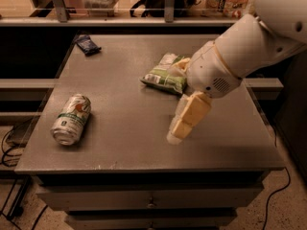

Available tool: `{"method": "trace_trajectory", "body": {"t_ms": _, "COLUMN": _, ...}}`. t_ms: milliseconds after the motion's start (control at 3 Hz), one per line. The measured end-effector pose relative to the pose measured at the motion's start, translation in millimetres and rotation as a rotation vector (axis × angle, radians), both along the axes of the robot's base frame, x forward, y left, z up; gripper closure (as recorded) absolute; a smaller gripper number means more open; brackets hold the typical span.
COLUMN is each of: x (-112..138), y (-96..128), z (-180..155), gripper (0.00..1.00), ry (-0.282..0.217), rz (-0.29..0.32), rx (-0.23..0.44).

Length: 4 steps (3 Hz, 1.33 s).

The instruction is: Move 7up can near rxbar blueberry

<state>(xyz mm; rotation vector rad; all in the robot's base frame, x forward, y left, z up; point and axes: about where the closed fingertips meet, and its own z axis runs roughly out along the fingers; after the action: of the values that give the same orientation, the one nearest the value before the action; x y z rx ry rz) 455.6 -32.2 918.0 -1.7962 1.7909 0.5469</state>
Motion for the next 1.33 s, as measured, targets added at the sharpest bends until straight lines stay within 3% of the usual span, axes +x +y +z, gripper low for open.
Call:
{"method": "trace_trajectory", "body": {"t_ms": 333, "x": 2.6, "y": 37.9, "z": -10.9, "gripper": 0.0, "ry": 0.018, "rz": 0.022, "rx": 0.097}}
{"method": "trace_trajectory", "body": {"t_ms": 1000, "x": 3.9, "y": 95.2, "z": -33.4, "gripper": 0.0, "ry": 0.091, "rz": 0.0, "rx": 0.253}}
{"method": "trace_trajectory", "body": {"t_ms": 1333, "x": 3.7, "y": 98.0, "z": -31.8, "gripper": 0.0, "ry": 0.092, "rz": -0.001, "rx": 0.261}}
